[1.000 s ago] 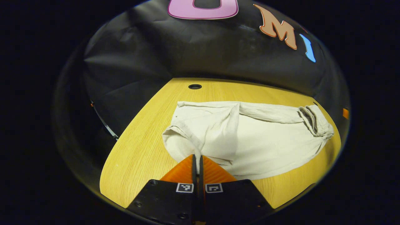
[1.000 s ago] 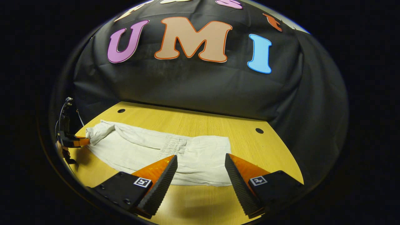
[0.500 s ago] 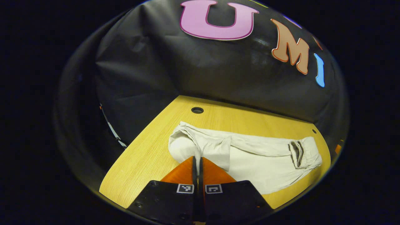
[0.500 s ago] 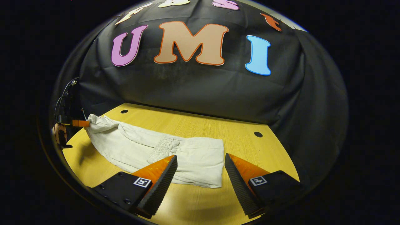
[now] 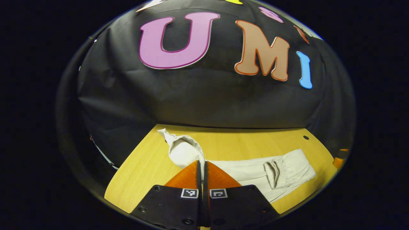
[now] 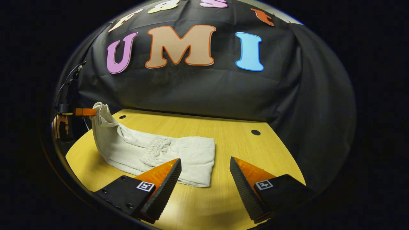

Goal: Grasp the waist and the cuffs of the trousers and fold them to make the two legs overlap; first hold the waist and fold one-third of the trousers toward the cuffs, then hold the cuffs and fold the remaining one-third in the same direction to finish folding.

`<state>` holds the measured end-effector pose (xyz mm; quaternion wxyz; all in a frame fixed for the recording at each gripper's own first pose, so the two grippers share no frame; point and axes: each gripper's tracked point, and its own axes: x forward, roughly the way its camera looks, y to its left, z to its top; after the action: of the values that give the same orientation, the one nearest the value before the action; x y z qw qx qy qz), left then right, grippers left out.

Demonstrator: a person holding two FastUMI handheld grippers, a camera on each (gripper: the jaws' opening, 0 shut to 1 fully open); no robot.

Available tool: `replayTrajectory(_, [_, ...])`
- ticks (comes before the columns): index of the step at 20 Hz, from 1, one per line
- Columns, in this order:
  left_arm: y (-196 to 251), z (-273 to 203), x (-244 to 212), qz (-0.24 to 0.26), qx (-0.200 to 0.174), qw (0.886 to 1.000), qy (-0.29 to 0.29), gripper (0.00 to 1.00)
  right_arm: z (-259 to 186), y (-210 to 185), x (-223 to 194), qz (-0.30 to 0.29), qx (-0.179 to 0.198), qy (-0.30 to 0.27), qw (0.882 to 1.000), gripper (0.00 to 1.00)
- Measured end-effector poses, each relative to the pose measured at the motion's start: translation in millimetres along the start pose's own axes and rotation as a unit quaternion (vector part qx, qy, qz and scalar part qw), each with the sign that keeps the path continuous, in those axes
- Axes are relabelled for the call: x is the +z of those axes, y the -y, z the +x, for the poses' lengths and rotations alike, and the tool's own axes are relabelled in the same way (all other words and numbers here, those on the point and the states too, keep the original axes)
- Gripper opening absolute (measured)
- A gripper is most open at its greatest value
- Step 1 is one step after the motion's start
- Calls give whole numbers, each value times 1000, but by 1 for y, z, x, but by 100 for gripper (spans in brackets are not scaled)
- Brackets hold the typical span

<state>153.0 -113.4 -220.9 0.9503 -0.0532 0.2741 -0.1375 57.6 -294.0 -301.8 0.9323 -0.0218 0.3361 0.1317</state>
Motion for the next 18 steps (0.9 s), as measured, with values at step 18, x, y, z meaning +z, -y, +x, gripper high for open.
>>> replayTrajectory(18, [208, 13, 60, 68, -132, 988, 30, 0, -38, 104, -36, 54, -47, -9, 997, 98])
